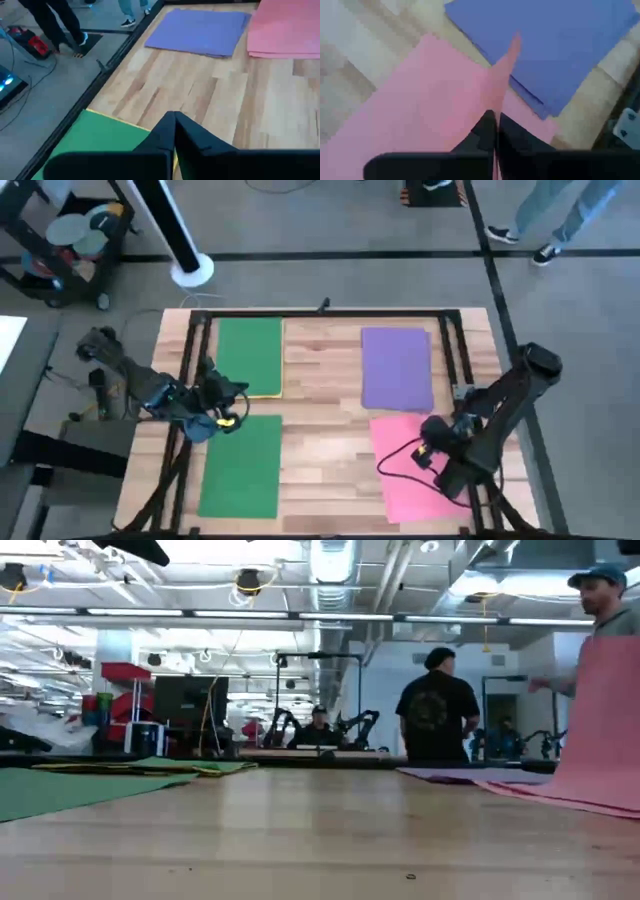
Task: Organize paper
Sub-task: Put the pink paper on top of the other pink paper in the bottom right of the table
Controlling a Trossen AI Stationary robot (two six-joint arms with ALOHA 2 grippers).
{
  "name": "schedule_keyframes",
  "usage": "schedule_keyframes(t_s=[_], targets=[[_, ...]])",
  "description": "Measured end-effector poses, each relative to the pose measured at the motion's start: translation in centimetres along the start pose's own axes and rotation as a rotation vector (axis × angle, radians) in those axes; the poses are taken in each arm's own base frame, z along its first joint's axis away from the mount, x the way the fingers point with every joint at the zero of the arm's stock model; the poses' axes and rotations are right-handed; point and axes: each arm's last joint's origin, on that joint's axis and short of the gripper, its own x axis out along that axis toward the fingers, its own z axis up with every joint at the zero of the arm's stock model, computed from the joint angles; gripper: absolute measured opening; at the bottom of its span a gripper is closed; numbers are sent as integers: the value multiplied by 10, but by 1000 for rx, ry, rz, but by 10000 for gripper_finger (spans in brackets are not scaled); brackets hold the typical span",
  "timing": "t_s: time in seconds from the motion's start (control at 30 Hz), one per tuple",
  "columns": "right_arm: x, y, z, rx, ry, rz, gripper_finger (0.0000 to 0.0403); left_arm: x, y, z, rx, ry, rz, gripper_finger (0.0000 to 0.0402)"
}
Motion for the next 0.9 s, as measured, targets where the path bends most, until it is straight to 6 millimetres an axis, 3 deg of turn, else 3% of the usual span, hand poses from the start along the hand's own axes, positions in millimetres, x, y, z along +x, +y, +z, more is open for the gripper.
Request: schedule_keyframes(t_s=[0.67, 0.9], targets=[[7, 2, 8, 319, 58, -36, 0, 0, 0, 0, 3, 3, 0, 0], [7, 1, 8, 314, 57, -43, 0, 0, 0, 0, 2, 3, 0, 0]])
